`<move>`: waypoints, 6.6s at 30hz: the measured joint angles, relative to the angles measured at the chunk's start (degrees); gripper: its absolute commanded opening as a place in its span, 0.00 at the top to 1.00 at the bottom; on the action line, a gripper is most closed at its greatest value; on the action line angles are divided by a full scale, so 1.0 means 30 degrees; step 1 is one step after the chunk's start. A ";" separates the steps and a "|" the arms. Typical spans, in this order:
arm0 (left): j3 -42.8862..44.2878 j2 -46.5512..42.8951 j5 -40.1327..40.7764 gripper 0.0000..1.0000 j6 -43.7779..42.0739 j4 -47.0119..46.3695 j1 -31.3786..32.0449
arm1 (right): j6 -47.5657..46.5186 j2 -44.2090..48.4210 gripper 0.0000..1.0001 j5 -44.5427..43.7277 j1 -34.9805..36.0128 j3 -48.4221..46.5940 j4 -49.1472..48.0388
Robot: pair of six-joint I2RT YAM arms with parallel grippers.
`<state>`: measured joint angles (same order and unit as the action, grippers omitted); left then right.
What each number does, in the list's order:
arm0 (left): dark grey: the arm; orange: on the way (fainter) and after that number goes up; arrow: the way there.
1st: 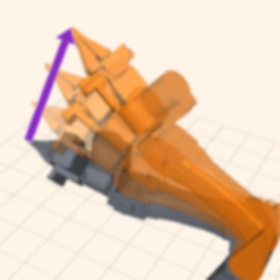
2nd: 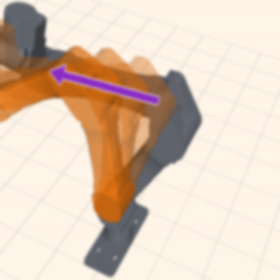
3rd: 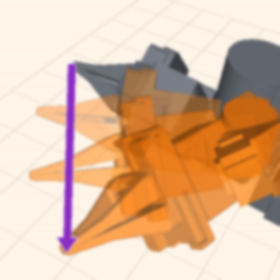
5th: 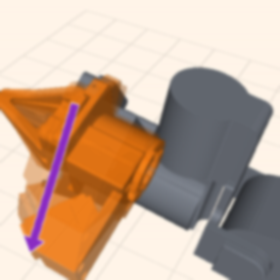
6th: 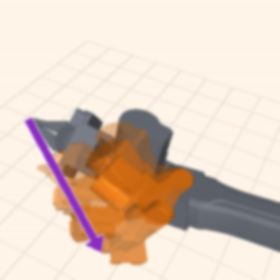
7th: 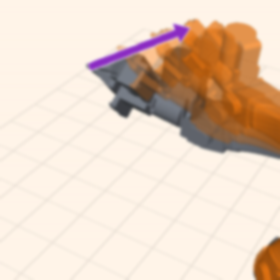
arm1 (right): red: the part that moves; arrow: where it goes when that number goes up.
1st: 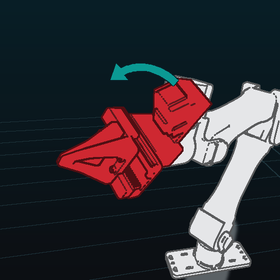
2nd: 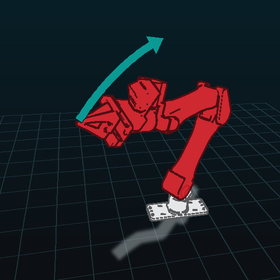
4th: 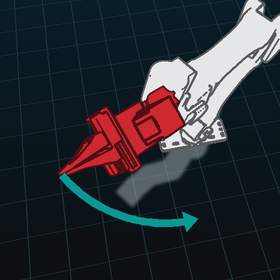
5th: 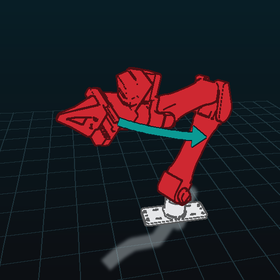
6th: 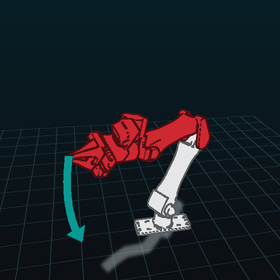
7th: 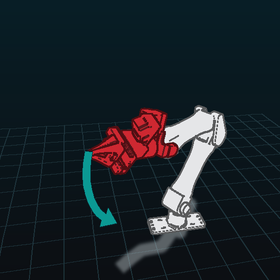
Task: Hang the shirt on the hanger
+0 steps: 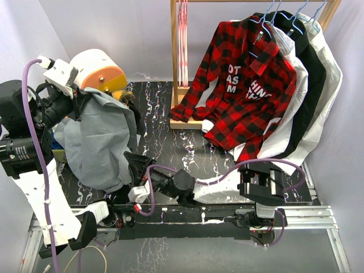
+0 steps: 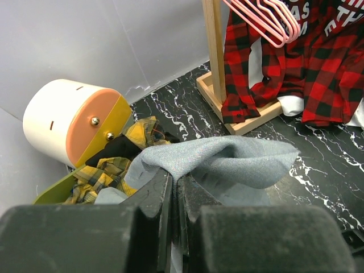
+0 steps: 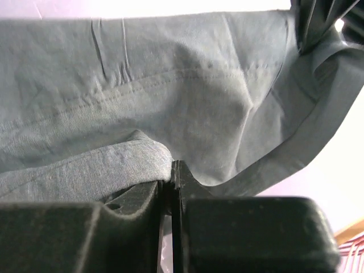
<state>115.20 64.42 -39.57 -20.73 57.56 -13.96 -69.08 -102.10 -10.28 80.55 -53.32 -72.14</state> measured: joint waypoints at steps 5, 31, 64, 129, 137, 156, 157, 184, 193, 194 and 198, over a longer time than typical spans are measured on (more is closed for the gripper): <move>-0.0051 0.0044 -0.0066 1.00 0.0736 -0.0102 0.0000 | -0.0903 0.1042 0.92 -0.0656 0.1253 -0.0954 0.1341; 0.5034 1.4943 0.3417 1.00 0.3198 0.0903 1.3260 | 0.0656 1.0615 0.92 -1.9096 0.5136 -0.5974 1.4994; -0.3512 0.5151 0.5421 0.08 -0.1027 0.2018 0.4226 | 2.7022 0.9464 0.92 -0.4029 -0.8983 0.1545 2.5441; -0.5173 0.3789 1.3180 1.00 -0.5843 0.0721 2.1879 | 3.1744 1.6626 0.92 -0.2412 -1.1016 0.5056 2.6680; 0.0874 0.3920 1.6495 1.00 -0.6674 -0.0962 2.1813 | 2.6979 1.3923 0.92 -0.3803 -1.1016 -0.7970 3.0002; 0.8772 0.7446 2.0414 1.00 -1.0229 -1.0280 2.1791 | 1.7107 0.7125 0.92 -0.5821 -1.1016 -2.4917 3.0301; 0.8692 0.7490 2.0451 1.00 -1.0229 -1.0251 2.1791 | 1.7063 0.7417 0.92 -0.5901 -1.1016 -2.4400 3.0141; -1.3143 0.3351 2.0298 1.00 -0.2739 -1.0819 1.6808 | 2.9354 1.4885 0.92 -0.4845 -1.1016 -0.0401 3.1416; -1.7974 0.2550 1.9292 1.00 -0.0379 -1.2349 1.5868 | 3.2581 1.0528 0.92 -0.0459 -1.2531 0.1647 2.9653; -1.8207 0.2696 1.9336 1.00 -0.0291 -1.2815 1.5766 | 3.2516 1.0105 0.92 0.0102 -1.3019 0.1552 2.9325; -1.8425 0.4211 1.9533 1.00 0.0138 -1.4586 1.5482 | 3.1671 0.8007 0.92 0.2608 -1.5220 0.0831 2.8283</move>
<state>59.92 77.06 19.03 -20.32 13.80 32.49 25.93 -78.08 -2.46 34.89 -50.83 12.71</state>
